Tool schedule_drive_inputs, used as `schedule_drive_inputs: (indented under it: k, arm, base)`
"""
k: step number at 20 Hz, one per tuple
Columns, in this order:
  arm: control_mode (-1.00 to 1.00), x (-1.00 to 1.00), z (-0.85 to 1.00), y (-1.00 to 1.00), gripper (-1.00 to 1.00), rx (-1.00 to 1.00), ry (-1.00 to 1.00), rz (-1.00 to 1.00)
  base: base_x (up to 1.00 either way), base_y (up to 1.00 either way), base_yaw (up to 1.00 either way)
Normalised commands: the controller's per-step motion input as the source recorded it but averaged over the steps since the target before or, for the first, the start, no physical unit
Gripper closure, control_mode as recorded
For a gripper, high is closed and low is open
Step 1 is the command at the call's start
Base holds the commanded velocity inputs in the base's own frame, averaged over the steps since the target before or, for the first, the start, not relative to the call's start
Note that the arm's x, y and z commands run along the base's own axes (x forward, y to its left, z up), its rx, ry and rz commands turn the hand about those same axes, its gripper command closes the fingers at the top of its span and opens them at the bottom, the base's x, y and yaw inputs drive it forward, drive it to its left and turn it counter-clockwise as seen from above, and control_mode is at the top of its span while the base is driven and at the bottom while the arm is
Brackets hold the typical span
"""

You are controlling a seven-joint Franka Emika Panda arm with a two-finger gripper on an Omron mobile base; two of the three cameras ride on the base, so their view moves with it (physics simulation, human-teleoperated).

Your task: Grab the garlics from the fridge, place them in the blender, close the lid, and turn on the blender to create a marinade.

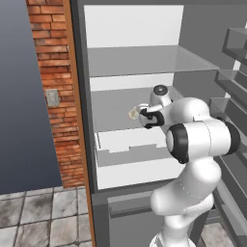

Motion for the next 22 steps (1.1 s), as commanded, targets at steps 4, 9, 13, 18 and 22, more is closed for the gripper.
schedule_drive_inputs:
  k: [4, 9, 13, 18, 22]
  arm:
    - [-1.00, 0.43, -0.22, -0.07, -1.00, 0.00, 0.00, 0.00]
    - [-1.00, 0.41, -0.29, -0.04, -1.00, 0.00, 0.00, 0.00]
    - [-1.00, 0.20, -0.32, 0.00, 1.00, 0.00, 0.01, 0.00]
    - [-1.00, -0.05, -0.02, 0.00, 1.00, 0.00, 0.02, 0.00]
    - [-1.00, -0.62, 0.00, 0.08, 1.00, 0.00, -0.03, 0.06]
  base:
    - [0.00, 0.00, 0.00]
    - [0.00, 0.00, 0.00]
    - [0.00, 0.00, 0.00]
    - [0.00, 0.00, 0.00]
    - [0.00, 0.00, 0.00]
